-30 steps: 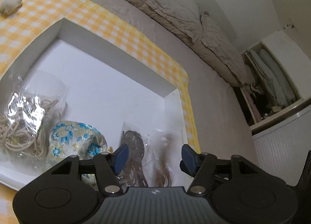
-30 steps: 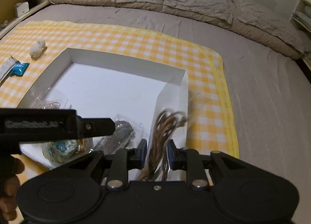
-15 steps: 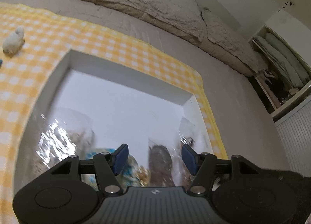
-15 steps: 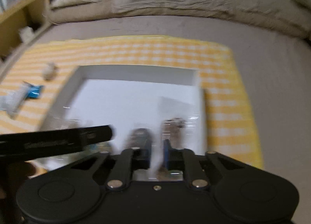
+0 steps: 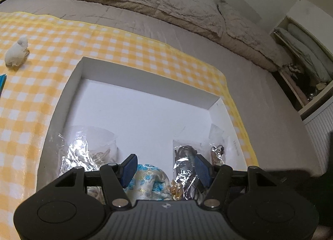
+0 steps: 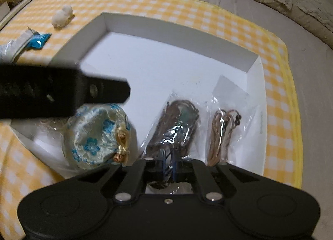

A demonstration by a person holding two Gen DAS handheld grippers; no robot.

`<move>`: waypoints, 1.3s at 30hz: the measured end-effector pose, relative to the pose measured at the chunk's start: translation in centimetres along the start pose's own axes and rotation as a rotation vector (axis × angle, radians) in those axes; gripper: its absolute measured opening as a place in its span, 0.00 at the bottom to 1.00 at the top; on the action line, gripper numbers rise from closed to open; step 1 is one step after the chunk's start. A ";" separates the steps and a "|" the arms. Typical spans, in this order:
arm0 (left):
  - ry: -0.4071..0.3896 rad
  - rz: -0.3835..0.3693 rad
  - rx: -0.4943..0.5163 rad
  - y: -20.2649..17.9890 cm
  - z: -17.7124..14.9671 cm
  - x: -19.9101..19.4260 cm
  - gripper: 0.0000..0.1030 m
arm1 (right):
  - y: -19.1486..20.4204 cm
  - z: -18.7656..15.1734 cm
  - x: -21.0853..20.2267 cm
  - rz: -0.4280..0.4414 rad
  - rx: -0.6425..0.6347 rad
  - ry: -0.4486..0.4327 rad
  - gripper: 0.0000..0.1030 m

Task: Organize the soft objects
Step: 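Drop the dark cord bag into the box with the left tool while the right tool lowers the tan bag, then open the right tool to release the tan cord bag in the box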

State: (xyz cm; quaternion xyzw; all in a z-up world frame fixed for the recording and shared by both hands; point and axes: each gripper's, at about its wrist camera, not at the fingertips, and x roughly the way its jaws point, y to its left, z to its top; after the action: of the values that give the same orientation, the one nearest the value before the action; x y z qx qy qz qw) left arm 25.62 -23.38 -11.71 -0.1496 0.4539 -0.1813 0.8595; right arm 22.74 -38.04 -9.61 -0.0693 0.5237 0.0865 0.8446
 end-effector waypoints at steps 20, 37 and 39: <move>0.022 0.019 0.098 -0.9 -0.3 0.3 0.60 | -3.4 -2.3 1.8 -0.142 0.086 0.080 0.12; -0.010 0.058 0.243 -2.3 -1.1 -2.6 0.60 | -4.2 -3.6 -6.9 -0.093 0.228 -0.166 0.26; -0.016 0.061 0.247 -2.4 -1.2 -3.1 0.60 | -4.2 -4.0 -7.8 -0.101 0.242 -0.187 0.33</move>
State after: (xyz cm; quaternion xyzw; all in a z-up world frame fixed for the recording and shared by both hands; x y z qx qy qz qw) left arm 22.59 -24.24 -9.11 -0.0304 0.4254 -0.2085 0.8801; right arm 16.77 -43.53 -4.27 0.0152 0.4452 -0.0138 0.8952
